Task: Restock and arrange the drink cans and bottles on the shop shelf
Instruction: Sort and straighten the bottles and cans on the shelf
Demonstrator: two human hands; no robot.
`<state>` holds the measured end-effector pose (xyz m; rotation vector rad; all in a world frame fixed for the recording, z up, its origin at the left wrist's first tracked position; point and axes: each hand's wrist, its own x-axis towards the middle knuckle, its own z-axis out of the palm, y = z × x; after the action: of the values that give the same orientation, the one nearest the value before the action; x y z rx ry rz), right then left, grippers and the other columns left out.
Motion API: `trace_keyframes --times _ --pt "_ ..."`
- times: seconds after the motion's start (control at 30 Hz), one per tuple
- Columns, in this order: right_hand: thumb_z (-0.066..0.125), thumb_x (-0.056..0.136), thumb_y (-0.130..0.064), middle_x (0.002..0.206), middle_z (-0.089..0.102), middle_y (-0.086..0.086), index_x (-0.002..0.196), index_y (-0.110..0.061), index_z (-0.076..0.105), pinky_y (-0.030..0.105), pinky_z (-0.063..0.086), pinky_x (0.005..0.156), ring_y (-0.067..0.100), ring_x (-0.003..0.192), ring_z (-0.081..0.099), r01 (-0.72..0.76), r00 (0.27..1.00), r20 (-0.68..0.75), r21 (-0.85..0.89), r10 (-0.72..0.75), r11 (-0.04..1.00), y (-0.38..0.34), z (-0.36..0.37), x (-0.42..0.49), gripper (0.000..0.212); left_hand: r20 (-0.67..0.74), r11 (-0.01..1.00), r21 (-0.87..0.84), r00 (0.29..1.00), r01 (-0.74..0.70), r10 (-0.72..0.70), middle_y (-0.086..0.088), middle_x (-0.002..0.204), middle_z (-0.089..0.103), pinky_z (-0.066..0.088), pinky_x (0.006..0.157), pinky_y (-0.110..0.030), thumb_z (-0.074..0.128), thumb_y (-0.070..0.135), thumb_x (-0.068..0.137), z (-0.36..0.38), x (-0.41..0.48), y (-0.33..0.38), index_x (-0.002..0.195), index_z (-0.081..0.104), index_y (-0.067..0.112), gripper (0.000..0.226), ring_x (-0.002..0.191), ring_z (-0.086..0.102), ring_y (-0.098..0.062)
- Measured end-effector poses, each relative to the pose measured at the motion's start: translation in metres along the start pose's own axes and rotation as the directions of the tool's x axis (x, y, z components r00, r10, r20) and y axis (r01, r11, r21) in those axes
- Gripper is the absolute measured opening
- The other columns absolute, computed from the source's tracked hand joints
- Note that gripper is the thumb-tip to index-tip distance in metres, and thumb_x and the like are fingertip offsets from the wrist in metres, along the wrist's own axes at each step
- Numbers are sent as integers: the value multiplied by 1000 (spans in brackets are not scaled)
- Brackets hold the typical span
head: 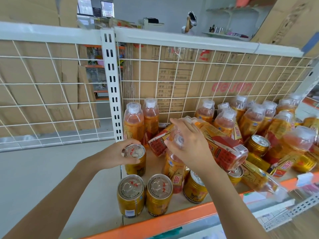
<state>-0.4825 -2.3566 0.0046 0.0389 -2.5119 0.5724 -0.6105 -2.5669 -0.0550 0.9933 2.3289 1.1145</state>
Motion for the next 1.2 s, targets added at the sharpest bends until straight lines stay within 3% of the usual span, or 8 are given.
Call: trace_keyframes --times 0.27,0.4,0.63,0.73,0.83,0.97,1.1,1.2 --pt "43 84 -55 133 52 -3 131 -19 51 37 34 108 8 125 44 5 996 93 78 -12 997 3 -6 -1 59 40 1000 26 999 -6 5 13 113 58 44 75 -9 72 21 81 1 2 3 115 52 31 42 100 55 2" --pt "48 89 -48 124 53 -8 130 -24 51 10 42 82 -10 95 55 -75 996 67 293 58 953 10 -24 0 48 45 994 105 999 21 -26 12 113 56 43 77 -13 64 28 87 2 3 8 116 50 31 32 101 55 -2" --pt "58 90 -27 122 61 -6 124 -19 57 29 45 95 8 113 55 -209 978 33 200 206 957 61 -62 28 35 -143 980 176 983 -89 115 24 113 54 38 88 -9 58 32 89 4 13 40 106 52 43 22 108 49 8" --pt "60 89 -28 120 62 -9 124 -21 56 19 44 89 3 102 56 -269 958 144 139 249 953 87 -75 40 36 -210 983 112 963 -147 168 27 113 57 39 93 -16 56 53 84 8 20 67 108 55 47 25 111 48 11" --pt "58 88 -43 128 57 -2 131 -27 48 30 42 98 15 112 54 -311 879 361 -58 311 949 109 -76 50 47 -280 985 22 944 -173 172 25 118 57 39 96 -20 54 48 87 18 31 103 112 54 52 25 115 47 9" --pt "59 84 -50 136 48 3 138 -26 37 26 36 89 19 113 47 -296 731 608 -125 309 947 118 -72 60 63 -313 972 139 922 -191 227 27 127 47 35 96 -17 47 38 93 38 50 153 121 48 47 30 118 41 12" --pt "59 81 -57 148 34 4 149 -21 17 25 32 90 22 127 40 -332 640 696 -131 325 934 130 -66 61 87 -243 955 273 952 -118 187 24 131 41 30 104 -19 43 52 87 63 65 171 131 44 38 46 124 35 6" --pt "63 78 -55 135 46 2 145 -20 23 24 41 79 16 105 50 -453 610 724 -14 321 892 137 -59 58 85 -236 930 362 959 -62 156 19 139 39 26 111 -27 40 55 83 70 66 172 134 42 37 55 129 31 2"
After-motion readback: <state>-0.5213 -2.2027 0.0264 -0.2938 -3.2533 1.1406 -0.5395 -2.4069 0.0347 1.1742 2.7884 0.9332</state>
